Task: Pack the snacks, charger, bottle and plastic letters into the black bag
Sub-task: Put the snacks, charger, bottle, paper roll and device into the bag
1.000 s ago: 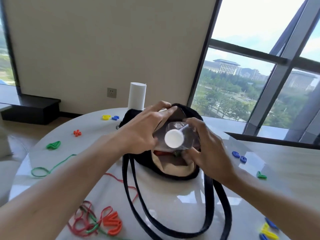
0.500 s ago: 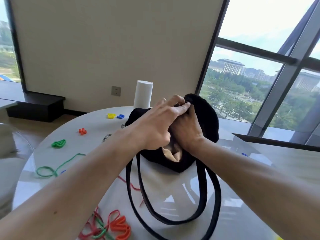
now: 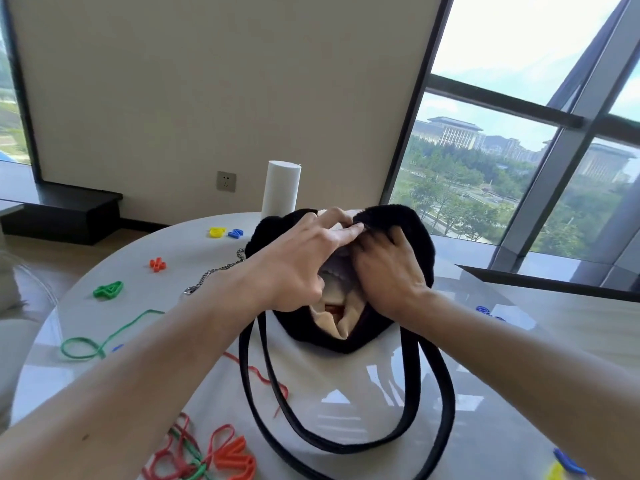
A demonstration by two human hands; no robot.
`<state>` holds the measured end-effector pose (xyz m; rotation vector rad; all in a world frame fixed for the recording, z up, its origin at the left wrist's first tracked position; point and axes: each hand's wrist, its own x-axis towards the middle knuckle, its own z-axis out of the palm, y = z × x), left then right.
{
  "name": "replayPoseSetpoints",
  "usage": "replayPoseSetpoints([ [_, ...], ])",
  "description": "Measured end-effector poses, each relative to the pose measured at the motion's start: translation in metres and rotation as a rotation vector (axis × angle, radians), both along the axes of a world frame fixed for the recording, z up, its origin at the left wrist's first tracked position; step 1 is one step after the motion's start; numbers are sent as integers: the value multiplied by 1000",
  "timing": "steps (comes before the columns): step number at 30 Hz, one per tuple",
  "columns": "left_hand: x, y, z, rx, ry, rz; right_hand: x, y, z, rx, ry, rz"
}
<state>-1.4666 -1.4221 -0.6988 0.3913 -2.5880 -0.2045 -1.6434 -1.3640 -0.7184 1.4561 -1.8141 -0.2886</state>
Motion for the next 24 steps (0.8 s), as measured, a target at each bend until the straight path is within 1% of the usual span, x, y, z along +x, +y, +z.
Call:
replayPoseSetpoints([
  [2,1,-1,-3,4,-5,-24,7,21,3,30,-62,68],
  [4,2,-3,-4,13,-16,-45,14,42,9,3,-172,190],
  [5,2,-3,-5,20,-25,-46,16,52,14,-54,-246,240],
  [7,4,-6,-7,52,-30,-40,21,57,35,-263,-374,327],
  [9,5,-7,-9,94,-26,-52,27,44,61,-460,-530,398],
  [11,5,-6,-11,137,-42,-70,30,13,85,-528,-689,425],
  [12,5,-7,-13,155,-61,-62,32,-9,96,-506,-756,412],
  [14,3,-6,-17,169,-109,-37,34,-52,109,-397,-857,331],
  [16,5,-8,-17,204,-122,-61,37,-96,114,-281,-897,230],
  [19,18,-16,-11,327,-83,-104,40,-151,109,-174,-942,160],
  [21,28,-25,-7,372,-37,-61,38,-176,103,-125,-945,111],
  [24,41,-43,-9,424,29,90,31,-204,93,-79,-990,27],
])
